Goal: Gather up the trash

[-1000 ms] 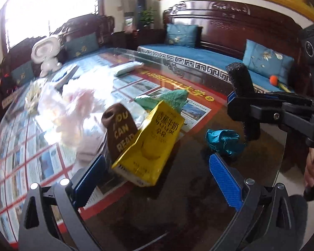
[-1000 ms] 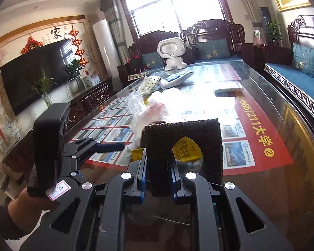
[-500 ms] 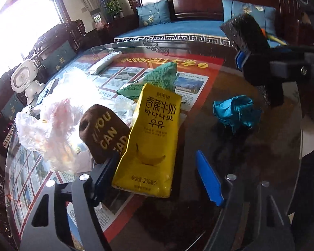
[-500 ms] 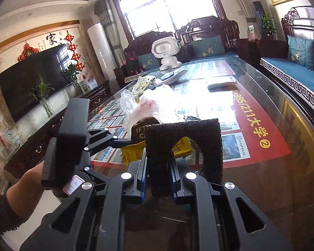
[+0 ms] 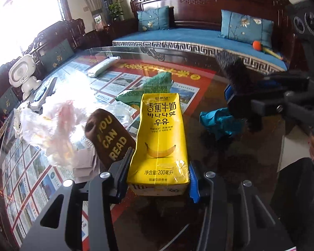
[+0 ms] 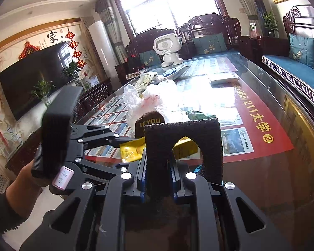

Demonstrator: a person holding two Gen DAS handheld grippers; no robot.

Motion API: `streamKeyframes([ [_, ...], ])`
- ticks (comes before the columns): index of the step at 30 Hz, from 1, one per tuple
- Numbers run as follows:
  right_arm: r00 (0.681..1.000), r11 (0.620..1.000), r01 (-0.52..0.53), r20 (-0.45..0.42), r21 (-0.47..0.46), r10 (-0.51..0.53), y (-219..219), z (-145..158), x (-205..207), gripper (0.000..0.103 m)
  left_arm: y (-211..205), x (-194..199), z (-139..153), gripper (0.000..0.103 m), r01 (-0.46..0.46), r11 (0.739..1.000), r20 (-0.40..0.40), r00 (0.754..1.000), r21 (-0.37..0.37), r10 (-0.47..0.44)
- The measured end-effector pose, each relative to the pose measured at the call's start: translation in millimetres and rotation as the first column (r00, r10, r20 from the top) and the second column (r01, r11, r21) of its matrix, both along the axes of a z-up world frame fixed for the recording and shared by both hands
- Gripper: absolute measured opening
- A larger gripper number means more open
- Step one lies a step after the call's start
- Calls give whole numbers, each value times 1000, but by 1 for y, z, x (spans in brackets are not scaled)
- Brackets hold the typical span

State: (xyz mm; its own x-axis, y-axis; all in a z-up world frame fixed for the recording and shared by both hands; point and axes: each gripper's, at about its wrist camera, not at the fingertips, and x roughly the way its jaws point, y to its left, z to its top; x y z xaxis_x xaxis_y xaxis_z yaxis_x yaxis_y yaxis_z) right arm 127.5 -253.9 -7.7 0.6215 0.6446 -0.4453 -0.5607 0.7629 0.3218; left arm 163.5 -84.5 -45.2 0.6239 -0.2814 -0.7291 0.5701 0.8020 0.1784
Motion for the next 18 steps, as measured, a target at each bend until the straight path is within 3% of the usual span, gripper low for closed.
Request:
streamKeyframes([
  [5, 1000, 1000, -24, 11, -13, 25, 8, 6, -23, 18, 17, -35, 18, 46, -38, 999, 39, 998, -32, 39],
  [11, 996, 996, -89, 6, -9, 89, 18, 9, -68, 18, 32, -105, 34, 46, -55, 997, 71, 996, -51, 59],
  [18, 984, 984, -177, -27, -23, 177, 34, -3, -144, 18, 49, -191, 20, 46, -102, 991, 17, 994, -91, 104],
])
